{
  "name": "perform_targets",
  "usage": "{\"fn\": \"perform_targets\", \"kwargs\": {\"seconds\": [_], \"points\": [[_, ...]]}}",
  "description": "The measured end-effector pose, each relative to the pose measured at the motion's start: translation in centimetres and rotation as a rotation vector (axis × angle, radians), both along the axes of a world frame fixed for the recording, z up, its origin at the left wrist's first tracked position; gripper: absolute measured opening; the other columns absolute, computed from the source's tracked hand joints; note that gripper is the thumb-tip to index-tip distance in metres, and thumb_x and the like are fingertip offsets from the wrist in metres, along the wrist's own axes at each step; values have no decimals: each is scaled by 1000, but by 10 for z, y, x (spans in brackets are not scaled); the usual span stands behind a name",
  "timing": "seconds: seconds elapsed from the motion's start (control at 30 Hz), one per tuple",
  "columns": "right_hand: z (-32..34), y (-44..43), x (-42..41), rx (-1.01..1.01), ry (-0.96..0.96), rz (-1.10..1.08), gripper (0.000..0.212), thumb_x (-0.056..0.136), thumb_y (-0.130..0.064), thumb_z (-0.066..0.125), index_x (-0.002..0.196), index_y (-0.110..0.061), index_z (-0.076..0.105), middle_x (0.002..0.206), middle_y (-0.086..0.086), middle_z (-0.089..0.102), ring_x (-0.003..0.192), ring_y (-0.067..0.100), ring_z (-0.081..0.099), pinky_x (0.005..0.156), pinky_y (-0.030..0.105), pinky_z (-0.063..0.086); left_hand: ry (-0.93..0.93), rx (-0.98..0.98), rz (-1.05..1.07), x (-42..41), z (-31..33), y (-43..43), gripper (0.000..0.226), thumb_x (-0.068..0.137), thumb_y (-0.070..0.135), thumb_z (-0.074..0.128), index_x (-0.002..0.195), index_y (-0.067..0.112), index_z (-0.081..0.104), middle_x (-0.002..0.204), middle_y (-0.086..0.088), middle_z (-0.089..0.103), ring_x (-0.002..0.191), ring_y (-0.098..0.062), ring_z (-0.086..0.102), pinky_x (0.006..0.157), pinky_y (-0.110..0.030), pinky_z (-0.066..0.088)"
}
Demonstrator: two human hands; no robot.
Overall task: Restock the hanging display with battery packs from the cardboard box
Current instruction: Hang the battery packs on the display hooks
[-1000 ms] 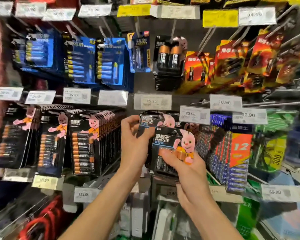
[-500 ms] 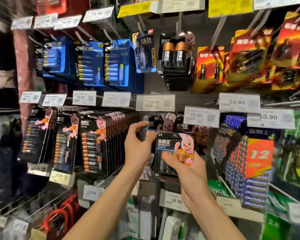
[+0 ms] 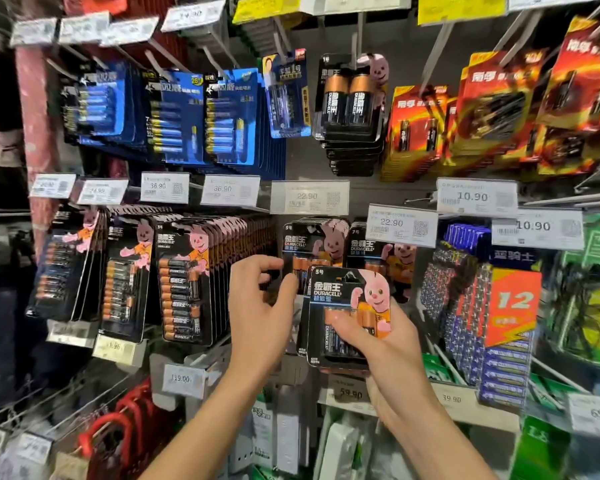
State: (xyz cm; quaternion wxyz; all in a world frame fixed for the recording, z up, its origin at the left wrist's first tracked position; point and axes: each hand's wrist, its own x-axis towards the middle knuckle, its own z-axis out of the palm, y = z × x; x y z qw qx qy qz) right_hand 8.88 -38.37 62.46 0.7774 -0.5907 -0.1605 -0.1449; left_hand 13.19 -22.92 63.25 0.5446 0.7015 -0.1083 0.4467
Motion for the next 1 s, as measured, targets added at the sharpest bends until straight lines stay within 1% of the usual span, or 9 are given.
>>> {"fn": "perform_targets", "kwargs": {"seconds": [0.07,0.17,0.23,0.3,0.43,0.6,0.8,0.9,1.0], "points": [[-1,3,-3,10,-24,8,48,81,-1,77,124,-19,64,105,-1,78,98,12,73,76,15,56,29,-2,-117,-17,-11,1,9,94,27,66,103,28,68,105,11,65,98,-9,63,87,-34,53],[-5,7,-6,34,-36,14,51,78,-7,77,126,-16,63,108,3,77,103,17,73,81,23,58,229,44,-442,-37,-21,-2,25,98,40,58,113,24,71,110,5,73,107,-18,67,96,-45,53],[-7,10,-8,52,-40,17,54,74,-11,78,126,-15,63,109,5,77,104,20,73,87,29,56,303,17,-542,-47,-23,-3,22,104,26,57,121,25,70,117,10,74,114,-9,67,97,-29,52],[-9,11,-10,77,-33,22,56,72,-12,77,126,-13,63,110,7,77,106,22,72,90,34,56,354,-62,-586,-56,-21,-3,24,102,20,57,119,26,72,115,14,75,109,-2,68,84,-18,52],[-12,10,-13,141,13,60,57,71,-14,82,125,-14,65,113,11,75,111,30,70,100,50,52,489,-240,-687,-62,-18,-3,24,101,29,57,112,24,78,110,5,77,103,-10,72,75,-25,53],[-15,7,-16,207,66,90,54,73,-12,78,125,-17,65,115,13,74,111,34,69,102,64,48,468,-361,-655,-62,-17,-5,21,95,26,66,103,14,81,102,-6,79,95,-20,75,71,-29,60],[-12,4,-22,282,88,60,38,82,-1,71,119,-13,68,112,15,75,106,35,71,99,66,49,506,-492,-632,-63,-19,-15,21,92,29,69,102,15,81,100,0,79,73,-1,70,64,-25,47],[-8,2,-22,323,84,-16,39,83,1,71,120,-13,67,111,13,76,107,34,71,99,64,50,468,-585,-617,-64,-13,-19,19,94,26,68,101,13,80,98,-2,79,69,-4,70,56,-21,51],[-2,-1,-18,322,54,-66,46,77,-5,76,121,-15,67,113,12,75,111,35,69,103,63,48,431,-621,-567,-56,-1,-17,15,92,27,70,96,18,81,96,3,80,81,-14,70,75,-29,51]]}}
